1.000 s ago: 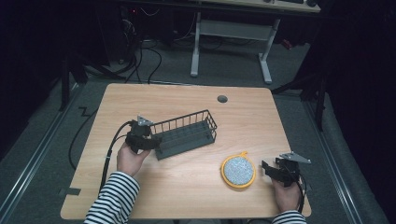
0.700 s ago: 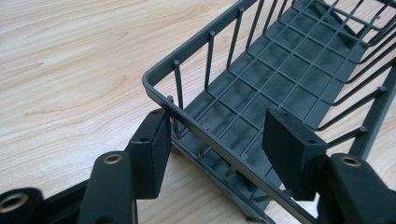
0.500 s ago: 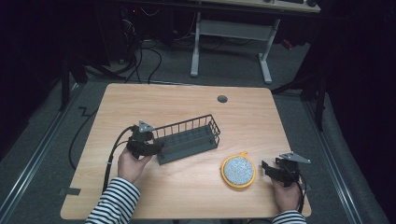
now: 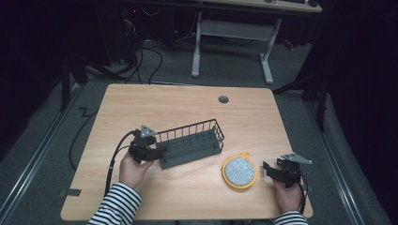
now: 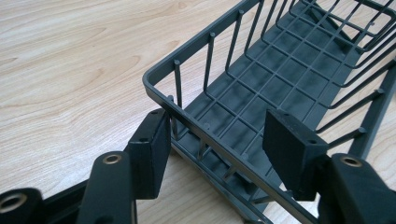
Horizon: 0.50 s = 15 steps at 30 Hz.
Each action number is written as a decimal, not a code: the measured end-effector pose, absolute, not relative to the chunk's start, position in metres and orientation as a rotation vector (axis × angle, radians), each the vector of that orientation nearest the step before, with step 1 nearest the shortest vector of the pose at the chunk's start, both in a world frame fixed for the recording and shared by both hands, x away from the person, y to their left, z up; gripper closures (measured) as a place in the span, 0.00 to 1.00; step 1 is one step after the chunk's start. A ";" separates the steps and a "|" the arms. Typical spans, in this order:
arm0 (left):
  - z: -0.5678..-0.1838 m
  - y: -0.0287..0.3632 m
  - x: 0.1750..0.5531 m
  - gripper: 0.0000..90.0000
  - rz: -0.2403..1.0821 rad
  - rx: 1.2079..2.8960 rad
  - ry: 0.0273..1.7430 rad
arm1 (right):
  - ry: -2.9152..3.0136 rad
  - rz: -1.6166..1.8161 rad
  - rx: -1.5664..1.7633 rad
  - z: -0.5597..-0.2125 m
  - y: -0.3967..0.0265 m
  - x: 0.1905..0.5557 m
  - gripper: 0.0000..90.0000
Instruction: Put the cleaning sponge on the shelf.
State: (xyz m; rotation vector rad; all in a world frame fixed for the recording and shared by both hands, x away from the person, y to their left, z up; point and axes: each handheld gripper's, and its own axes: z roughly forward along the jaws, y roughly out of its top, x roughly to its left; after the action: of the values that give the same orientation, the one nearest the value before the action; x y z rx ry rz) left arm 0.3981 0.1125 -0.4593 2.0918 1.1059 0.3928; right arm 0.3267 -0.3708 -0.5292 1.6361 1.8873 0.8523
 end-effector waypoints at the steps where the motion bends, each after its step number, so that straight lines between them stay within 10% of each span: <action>1: -0.459 0.112 0.398 0.47 0.398 2.091 1.105 | 1.887 0.851 1.635 -0.529 -0.371 0.327 0.39; 15: -0.447 0.129 0.396 0.36 0.374 1.980 1.120 | 1.887 0.851 1.636 -0.529 -0.371 0.327 0.39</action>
State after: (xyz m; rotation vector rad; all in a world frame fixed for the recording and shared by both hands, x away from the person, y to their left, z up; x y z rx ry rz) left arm 0.3957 0.1293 -0.4467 1.9803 1.1203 0.3741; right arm 0.3267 -0.3707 -0.5293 1.6357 1.8870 0.8514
